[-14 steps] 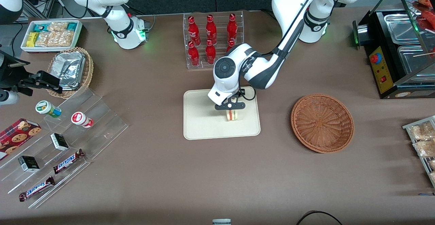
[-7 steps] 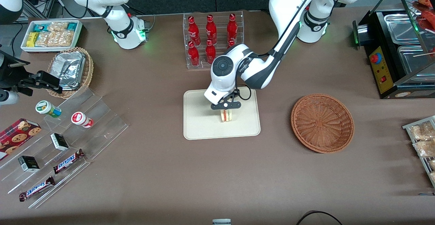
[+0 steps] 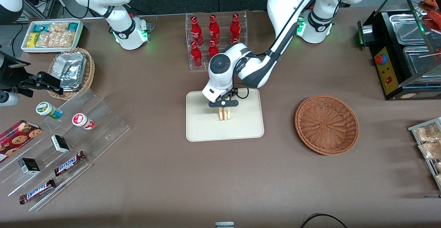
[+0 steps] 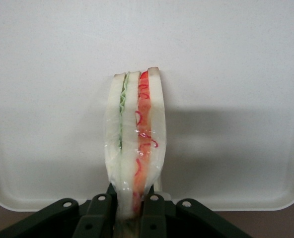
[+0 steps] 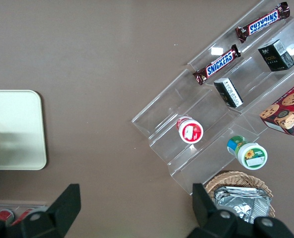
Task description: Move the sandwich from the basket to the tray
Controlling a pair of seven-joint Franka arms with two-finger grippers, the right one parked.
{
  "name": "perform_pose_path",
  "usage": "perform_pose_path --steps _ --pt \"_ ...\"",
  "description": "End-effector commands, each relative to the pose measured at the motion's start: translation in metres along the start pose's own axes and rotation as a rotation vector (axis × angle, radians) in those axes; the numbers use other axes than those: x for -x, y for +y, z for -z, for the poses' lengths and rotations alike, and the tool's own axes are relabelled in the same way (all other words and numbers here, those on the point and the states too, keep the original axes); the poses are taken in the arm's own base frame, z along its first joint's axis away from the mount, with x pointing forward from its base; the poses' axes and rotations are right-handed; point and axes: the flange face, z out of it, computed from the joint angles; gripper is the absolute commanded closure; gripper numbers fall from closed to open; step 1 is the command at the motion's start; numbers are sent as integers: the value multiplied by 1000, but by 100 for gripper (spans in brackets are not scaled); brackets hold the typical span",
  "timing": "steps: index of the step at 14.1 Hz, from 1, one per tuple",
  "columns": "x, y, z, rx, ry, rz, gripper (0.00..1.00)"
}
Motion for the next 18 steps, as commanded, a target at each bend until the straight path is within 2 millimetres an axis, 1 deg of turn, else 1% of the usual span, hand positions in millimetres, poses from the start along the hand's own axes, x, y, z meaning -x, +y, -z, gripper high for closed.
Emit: perform_pose_path --steps 1,3,4,6,8,9,10,11,13,14,15,16,18 --pt "-1 4 0 0 9 7 1" --pt "-4 0 7 -7 9 14 1" --pt "-7 -3 17 -12 6 22 0" --pt "-13 -13 46 -25 -3 44 0" --pt "-28 -41 88 -38 -3 86 0" --pt "-42 -62 105 -47 -4 122 0" --pt "-52 -83 129 -49 3 146 0" --pt "-57 -98 146 -56 1 161 0" --pt "-72 -137 181 -62 3 225 0" --pt "-78 -154 196 -54 17 250 0" --pt "-90 -182 214 -50 25 294 0" --pt "-95 -208 232 -58 18 292 0" --pt "-98 -261 263 -71 -16 212 0"
